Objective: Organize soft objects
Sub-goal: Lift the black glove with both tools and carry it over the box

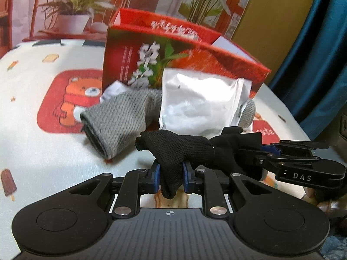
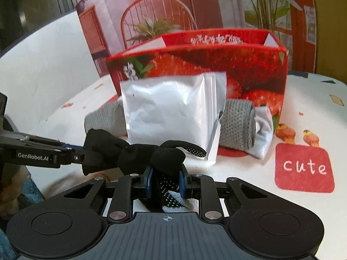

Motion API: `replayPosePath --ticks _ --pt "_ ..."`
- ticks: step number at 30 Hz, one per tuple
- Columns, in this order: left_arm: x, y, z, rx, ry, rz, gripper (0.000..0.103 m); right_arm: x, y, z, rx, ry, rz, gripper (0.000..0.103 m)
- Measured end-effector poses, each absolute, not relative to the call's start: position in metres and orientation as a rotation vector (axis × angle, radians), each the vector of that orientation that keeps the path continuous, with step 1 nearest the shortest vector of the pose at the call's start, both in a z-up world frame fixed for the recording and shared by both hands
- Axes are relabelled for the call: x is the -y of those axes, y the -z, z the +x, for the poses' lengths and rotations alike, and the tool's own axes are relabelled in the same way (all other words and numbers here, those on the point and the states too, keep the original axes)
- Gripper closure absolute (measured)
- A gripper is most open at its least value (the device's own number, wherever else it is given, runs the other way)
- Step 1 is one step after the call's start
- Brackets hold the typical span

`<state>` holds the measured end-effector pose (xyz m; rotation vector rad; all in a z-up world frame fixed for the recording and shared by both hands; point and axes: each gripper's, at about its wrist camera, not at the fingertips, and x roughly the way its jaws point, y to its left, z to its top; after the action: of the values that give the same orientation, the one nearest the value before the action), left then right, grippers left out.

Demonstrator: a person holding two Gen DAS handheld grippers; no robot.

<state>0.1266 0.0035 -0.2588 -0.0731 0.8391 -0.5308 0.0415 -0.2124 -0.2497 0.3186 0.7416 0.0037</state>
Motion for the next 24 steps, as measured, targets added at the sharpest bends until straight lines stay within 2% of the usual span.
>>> replayPosePath --ticks 14,24 --pt "0.001 0.18 0.132 -0.674 0.594 -0.082 0.082 0.233 0.183 0.044 -0.556 0.005 0.325 0.082" --pt "0.017 0.13 0.176 -0.577 0.564 -0.061 0.082 0.268 0.133 0.095 -0.494 0.011 0.312 0.082"
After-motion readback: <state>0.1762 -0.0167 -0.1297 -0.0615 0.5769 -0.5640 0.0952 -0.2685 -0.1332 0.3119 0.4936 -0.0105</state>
